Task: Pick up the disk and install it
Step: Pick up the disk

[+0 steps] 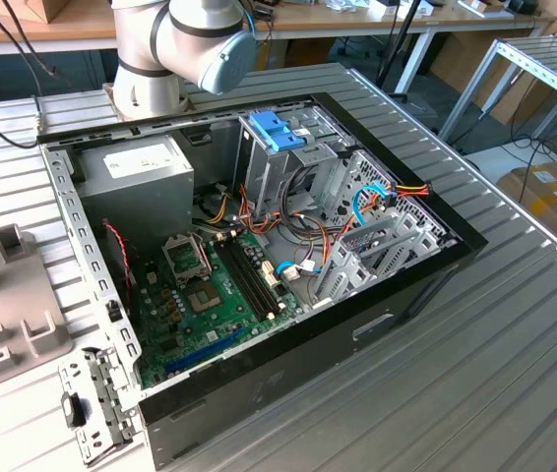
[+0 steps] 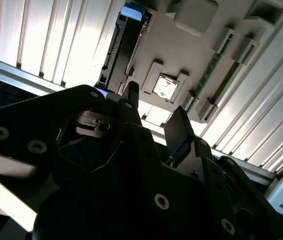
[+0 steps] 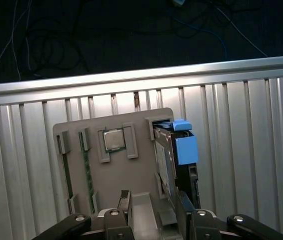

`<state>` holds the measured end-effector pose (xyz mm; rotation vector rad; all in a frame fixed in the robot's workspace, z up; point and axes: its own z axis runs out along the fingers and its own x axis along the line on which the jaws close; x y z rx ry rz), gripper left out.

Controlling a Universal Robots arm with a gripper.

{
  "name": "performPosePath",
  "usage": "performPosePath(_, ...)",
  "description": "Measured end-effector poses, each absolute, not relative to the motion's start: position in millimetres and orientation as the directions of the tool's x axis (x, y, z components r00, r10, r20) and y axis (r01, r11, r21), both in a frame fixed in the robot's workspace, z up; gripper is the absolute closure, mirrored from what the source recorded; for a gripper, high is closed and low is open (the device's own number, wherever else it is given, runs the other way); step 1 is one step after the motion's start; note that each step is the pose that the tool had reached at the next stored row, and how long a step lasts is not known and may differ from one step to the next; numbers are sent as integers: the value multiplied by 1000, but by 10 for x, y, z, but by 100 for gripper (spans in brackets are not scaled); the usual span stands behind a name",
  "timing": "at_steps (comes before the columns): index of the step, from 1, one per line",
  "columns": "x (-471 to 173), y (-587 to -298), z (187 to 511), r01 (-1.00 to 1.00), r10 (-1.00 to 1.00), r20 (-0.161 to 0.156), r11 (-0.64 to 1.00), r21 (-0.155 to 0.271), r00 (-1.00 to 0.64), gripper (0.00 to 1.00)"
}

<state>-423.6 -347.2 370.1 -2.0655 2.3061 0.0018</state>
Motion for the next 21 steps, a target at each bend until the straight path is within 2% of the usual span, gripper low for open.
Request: performPosePath(21,-4284,-3421,3623,-993,-993,-42,110,-29,-109,52)
